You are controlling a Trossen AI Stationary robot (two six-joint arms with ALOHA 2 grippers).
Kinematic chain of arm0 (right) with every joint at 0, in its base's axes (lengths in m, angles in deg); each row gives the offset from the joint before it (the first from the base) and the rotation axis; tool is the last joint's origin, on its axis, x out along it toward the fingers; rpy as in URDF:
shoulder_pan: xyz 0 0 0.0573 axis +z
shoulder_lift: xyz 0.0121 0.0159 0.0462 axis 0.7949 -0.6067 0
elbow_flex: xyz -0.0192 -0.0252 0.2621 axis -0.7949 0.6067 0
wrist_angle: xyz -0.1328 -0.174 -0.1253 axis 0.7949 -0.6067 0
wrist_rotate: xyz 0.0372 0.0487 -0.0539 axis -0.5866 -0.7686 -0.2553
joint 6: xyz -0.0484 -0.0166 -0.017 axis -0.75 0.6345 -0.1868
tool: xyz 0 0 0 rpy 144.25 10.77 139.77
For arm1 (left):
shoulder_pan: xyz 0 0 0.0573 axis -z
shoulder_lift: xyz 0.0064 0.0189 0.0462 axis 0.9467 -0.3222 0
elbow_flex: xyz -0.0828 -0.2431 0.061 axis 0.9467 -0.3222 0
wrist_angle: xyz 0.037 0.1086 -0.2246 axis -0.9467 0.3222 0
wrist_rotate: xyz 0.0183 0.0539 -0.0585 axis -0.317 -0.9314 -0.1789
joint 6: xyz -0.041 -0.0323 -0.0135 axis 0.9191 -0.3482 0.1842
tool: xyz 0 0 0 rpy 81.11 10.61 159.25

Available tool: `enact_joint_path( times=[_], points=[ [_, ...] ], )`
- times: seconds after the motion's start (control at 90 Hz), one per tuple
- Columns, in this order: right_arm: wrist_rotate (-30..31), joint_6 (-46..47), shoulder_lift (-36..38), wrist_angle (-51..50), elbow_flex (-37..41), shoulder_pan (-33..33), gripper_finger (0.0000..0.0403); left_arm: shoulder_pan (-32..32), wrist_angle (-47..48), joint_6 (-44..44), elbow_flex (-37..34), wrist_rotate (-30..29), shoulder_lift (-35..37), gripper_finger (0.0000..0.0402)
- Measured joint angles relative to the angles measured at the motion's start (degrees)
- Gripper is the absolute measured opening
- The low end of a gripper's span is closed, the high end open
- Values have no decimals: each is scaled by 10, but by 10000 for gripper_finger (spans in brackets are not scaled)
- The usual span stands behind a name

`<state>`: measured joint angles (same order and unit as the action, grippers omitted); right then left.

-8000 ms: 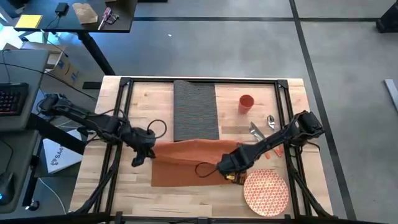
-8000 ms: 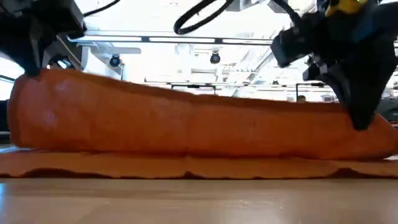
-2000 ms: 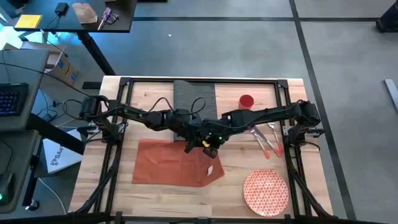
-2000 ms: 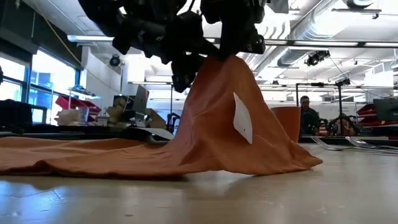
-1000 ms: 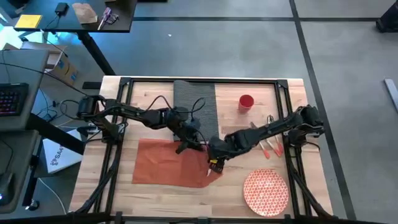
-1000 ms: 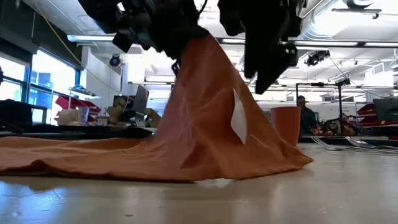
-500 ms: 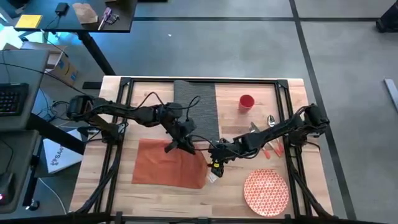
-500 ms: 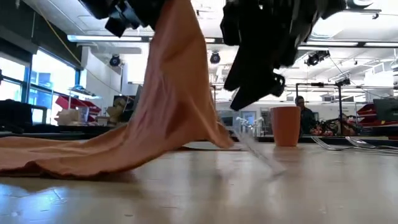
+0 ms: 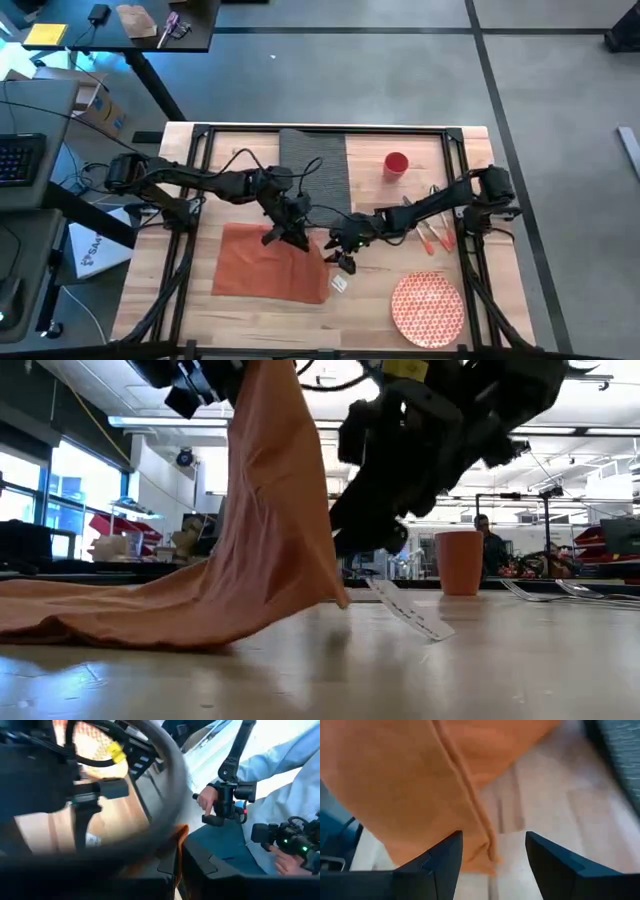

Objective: Set table place
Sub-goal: Fold the orange napkin

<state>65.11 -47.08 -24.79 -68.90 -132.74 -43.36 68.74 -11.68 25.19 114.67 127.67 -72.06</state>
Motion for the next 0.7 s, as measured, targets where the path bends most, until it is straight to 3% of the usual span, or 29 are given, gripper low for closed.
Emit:
enact_joint_path(
  times=[0.156, 0.4, 0.578, 0.7],
  points=[
    [-3, -3, -51, 10, -30, 10, 154, 0, 8, 2, 0, -1, 0, 0],
    [-3, 25, -92, 5, -68, 28, 14, 0, 15, 3, 0, -1, 0, 0],
    [15, 58, -42, -86, -71, 29, 1, 0, 25, 3, 0, 10, 33, 0],
    [-5, 26, 12, -148, -72, 28, 0, 0, 77, -25, 0, 38, 66, 0]
  ],
)
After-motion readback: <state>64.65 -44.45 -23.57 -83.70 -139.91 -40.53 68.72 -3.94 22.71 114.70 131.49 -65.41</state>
